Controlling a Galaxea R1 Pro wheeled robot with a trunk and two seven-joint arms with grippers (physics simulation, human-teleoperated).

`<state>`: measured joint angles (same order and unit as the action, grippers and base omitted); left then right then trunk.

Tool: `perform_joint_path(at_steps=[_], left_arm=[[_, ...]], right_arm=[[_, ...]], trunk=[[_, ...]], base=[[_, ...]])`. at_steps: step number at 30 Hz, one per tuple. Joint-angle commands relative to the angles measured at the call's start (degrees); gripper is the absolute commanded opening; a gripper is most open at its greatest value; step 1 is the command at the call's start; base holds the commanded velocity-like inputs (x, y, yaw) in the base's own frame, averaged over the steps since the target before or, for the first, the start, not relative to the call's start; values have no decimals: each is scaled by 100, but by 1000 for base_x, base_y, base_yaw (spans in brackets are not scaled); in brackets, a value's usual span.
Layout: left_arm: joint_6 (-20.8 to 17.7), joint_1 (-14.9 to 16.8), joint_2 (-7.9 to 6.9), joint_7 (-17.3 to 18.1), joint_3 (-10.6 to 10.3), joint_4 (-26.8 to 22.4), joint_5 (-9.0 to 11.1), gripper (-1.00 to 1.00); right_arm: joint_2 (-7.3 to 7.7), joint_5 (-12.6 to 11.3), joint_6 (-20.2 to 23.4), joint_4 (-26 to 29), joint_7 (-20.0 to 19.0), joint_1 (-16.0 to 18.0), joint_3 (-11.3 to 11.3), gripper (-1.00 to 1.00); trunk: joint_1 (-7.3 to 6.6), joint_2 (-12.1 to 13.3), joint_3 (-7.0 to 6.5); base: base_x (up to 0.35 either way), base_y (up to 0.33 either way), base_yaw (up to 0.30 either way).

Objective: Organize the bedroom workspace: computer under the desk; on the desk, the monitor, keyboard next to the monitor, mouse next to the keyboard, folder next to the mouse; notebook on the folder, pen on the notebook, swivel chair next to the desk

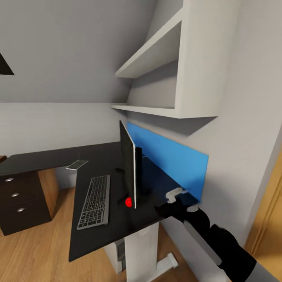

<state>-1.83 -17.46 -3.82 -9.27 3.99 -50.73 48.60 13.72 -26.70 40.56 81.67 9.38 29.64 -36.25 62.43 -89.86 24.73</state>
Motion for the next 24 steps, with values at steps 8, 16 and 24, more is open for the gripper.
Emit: perform_joint_path(at_steps=[8,16,24], left_arm=[[-20,-3,-12,-17,5,0,54,100],[-35,-3,-38,5,20,2,74,100],[-23,-59,-46,38,23,23,73,100]], right_arm=[[49,256,-252,6,-305,7,-347,100],[58,302,-322,-118,-800,7,-295,100],[6,303,-321,-600,-877,45,-281,100]], trunk=[[2,-3,16],[2,-3,17],[2,-3,17]], base=[[274,-174,98],[100,-30,10],[65,-34,1]])
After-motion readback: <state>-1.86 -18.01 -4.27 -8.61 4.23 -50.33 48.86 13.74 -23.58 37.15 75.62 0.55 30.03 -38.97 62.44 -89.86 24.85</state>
